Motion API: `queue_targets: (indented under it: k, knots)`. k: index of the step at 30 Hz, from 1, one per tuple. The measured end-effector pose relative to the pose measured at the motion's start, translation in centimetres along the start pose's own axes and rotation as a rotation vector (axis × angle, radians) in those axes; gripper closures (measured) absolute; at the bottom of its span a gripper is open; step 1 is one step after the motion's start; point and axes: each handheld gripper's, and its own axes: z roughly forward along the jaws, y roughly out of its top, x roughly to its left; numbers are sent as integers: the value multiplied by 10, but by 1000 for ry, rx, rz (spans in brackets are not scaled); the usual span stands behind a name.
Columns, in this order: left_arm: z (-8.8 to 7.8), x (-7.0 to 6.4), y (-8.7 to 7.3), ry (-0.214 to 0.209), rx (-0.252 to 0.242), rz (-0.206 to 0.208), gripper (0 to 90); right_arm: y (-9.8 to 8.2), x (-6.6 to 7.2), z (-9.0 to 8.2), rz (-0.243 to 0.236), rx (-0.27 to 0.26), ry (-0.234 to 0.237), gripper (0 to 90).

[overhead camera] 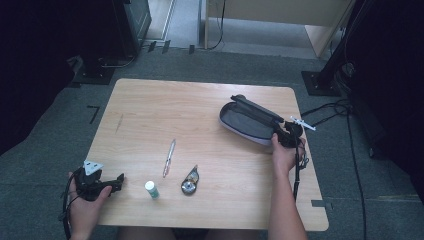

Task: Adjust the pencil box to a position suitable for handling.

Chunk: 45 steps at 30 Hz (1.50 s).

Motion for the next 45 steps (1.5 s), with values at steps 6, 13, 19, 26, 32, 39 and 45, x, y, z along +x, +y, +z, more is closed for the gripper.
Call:
queue_targets:
  k: [6, 13, 19, 26, 32, 39, 45]
  knots:
    - [0, 0, 0, 0, 0, 0, 0, 6, 20, -7, -30, 6, 74, 889]
    - [0, 0, 0, 0, 0, 0, 0, 6, 51, -11, -105, 18, 164, 888]
    - [0, 0, 0, -1, 0, -1, 0, -2, 80, -10, -161, 49, 233, 888]
    - [0, 0, 0, -1, 0, 0, 0, -10, 101, -8, -229, 84, 287, 888]
    - [0, 0, 0, -1, 0, -1, 0, -21, 105, -2, -265, 121, 303, 888]
    - [0, 0, 0, -1, 0, -1, 0, -33, 100, 13, -283, 153, 293, 888]
    - [0, 0, 0, -1, 1, 0, 0, -50, 94, 27, -268, 159, 278, 886]
